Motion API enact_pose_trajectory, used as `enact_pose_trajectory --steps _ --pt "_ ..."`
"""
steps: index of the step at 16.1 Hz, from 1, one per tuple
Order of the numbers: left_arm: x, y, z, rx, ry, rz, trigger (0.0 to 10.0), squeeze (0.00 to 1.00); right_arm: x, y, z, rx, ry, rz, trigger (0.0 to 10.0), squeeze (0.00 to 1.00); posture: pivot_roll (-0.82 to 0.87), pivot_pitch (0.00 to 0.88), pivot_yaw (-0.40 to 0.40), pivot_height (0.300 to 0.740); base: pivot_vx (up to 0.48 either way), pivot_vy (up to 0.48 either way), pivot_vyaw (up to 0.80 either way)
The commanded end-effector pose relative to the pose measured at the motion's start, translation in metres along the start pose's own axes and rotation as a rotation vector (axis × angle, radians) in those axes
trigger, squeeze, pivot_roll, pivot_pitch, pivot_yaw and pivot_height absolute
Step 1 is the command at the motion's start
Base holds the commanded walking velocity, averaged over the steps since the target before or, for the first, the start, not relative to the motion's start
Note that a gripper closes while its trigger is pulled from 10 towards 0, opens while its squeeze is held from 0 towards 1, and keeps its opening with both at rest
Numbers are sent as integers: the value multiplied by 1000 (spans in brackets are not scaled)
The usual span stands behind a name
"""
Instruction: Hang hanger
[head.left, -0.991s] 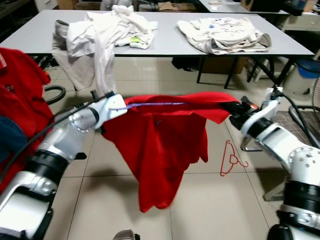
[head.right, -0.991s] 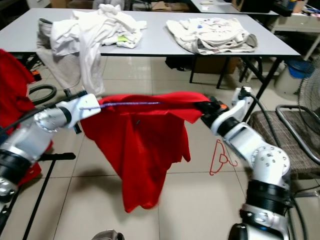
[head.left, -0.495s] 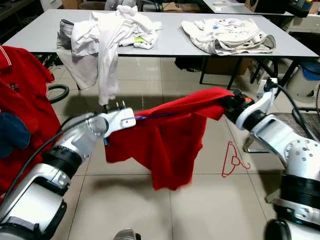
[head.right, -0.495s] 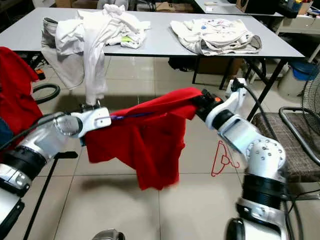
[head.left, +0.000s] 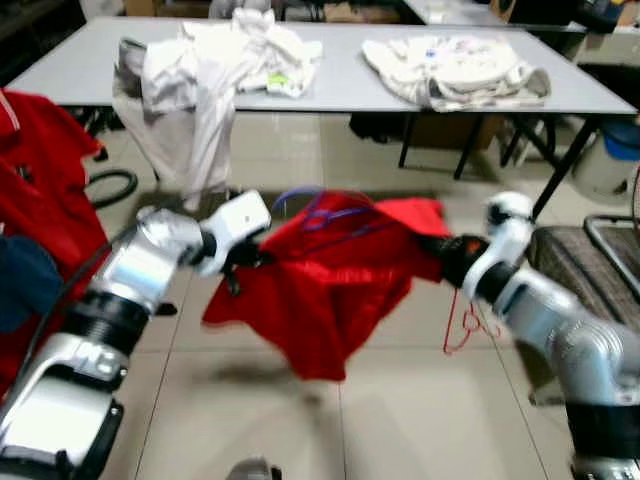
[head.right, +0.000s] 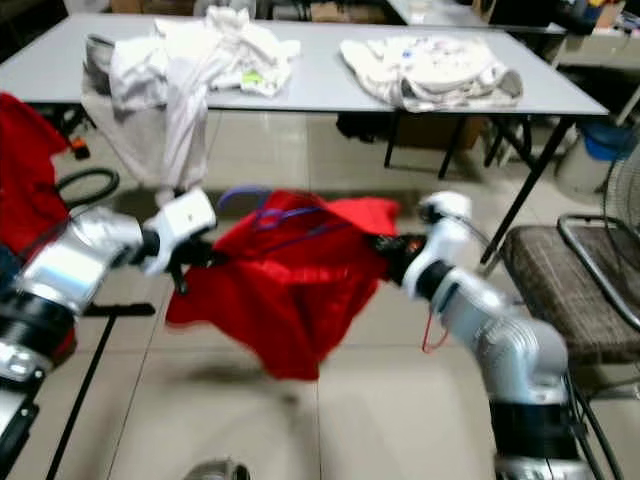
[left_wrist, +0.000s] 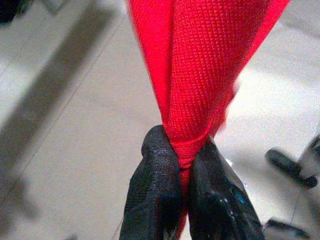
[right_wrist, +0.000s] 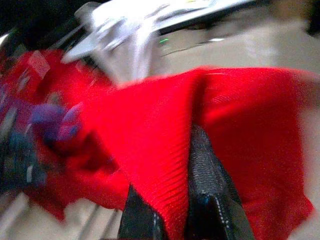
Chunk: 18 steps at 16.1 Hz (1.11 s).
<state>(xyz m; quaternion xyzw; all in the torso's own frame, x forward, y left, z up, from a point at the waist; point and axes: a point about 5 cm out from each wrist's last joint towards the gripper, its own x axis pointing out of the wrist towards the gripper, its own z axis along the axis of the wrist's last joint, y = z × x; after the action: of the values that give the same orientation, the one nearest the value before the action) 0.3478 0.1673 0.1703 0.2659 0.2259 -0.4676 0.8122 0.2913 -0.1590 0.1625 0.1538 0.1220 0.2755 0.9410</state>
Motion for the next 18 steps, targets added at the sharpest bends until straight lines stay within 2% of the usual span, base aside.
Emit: enact_pose_trajectory --steps 1,2,3,5,7,8,9,11,12,13,14,15,16,17,18 --pt "-9 2 28 22 -120 -35 0 0 2 15 -2 -101 0 116 10000 0 49 0 -25 740 0 0 0" --pt "-11 2 33 29 -143 -43 0 0 2 15 -2 -123 -6 120 10000 886 49 0 -25 740 0 0 0" --pt "-15 2 40 43 -169 -51 0 0 1 15 -2 -148 -11 143 10000 1000 52 0 -21 740 0 0 0" --pt "-22 8 48 89 -169 -33 0 0 -9 16 10 -262 -40 248 10000 1000 54 0 -20 740 0 0 0" --pt "-22 13 41 112 -114 -11 0 0 -34 25 27 -408 0 454 10000 1000 47 0 -14 740 0 0 0" --pt "-22 13 39 115 -106 -17 0 0 -40 23 31 -452 34 473 10000 1000 46 0 -14 740 0 0 0" --pt "-22 11 39 129 -96 -35 0 0 -47 14 39 -532 89 435 10000 1000 40 0 -12 740 0 0 0" --pt "-23 9 40 140 -96 -64 0 0 -56 5 50 -613 133 406 10000 1000 38 0 -13 740 0 0 0" --pt "-25 8 41 159 -78 -88 0 0 -63 2 62 -643 131 410 10000 1000 37 0 -14 740 0 0 0" --pt "-27 8 41 189 -59 -119 0 0 -69 3 80 -647 82 436 10000 1000 35 0 -14 740 0 0 0" --pt "-28 6 42 202 -55 -138 0 0 -70 4 86 -646 59 452 10000 1000 33 0 -14 740 0 0 0" --pt "-28 1 47 237 -44 -206 0 0 -69 7 97 -646 18 492 10000 1000 32 0 -15 740 0 0 0" --pt "-26 -6 52 267 -35 -274 0 0 -64 10 100 -670 25 553 10000 863 31 0 -18 740 0 0 0" --pt "-24 -10 57 294 -32 -308 0 0 -59 12 96 -686 78 601 10000 0 31 0 -19 740 0 0 0" --pt "-21 -12 64 312 -37 -323 0 0 -54 12 88 -712 150 641 10000 0 31 0 -22 740 0 0 0"
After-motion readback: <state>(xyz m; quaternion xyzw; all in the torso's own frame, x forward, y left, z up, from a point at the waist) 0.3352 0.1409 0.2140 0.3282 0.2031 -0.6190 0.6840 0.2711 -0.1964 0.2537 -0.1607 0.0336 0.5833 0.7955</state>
